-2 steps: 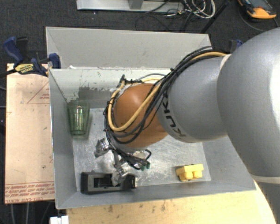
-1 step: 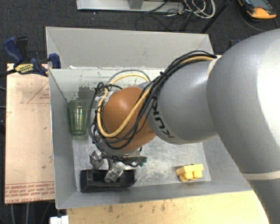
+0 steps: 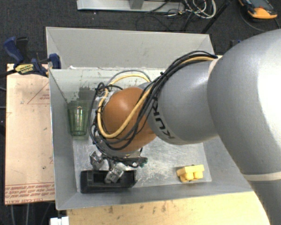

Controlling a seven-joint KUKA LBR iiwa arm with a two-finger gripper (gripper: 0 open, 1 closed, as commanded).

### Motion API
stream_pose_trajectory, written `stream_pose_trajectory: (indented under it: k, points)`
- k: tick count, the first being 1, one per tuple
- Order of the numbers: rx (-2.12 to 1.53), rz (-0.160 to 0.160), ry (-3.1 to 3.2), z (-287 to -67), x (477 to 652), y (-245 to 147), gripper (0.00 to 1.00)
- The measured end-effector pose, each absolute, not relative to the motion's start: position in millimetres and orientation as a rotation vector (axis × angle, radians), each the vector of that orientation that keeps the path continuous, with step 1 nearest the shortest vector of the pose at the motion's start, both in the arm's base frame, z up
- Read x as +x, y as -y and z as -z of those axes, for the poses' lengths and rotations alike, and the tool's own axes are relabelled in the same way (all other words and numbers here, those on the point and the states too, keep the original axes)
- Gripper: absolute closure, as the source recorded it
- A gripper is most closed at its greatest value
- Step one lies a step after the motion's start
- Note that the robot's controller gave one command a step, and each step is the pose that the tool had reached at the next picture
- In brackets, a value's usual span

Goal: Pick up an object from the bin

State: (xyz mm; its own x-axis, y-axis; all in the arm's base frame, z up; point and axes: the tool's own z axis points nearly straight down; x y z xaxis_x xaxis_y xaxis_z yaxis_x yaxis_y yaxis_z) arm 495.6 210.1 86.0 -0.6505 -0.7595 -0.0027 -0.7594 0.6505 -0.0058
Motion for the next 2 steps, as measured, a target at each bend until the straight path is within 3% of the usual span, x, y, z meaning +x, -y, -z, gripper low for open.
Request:
stream_pose_trajectory:
  k: [2]
  points:
    - [-1.31,-0.003,-2.842,-87.7,494.1,-206.6,1.0]
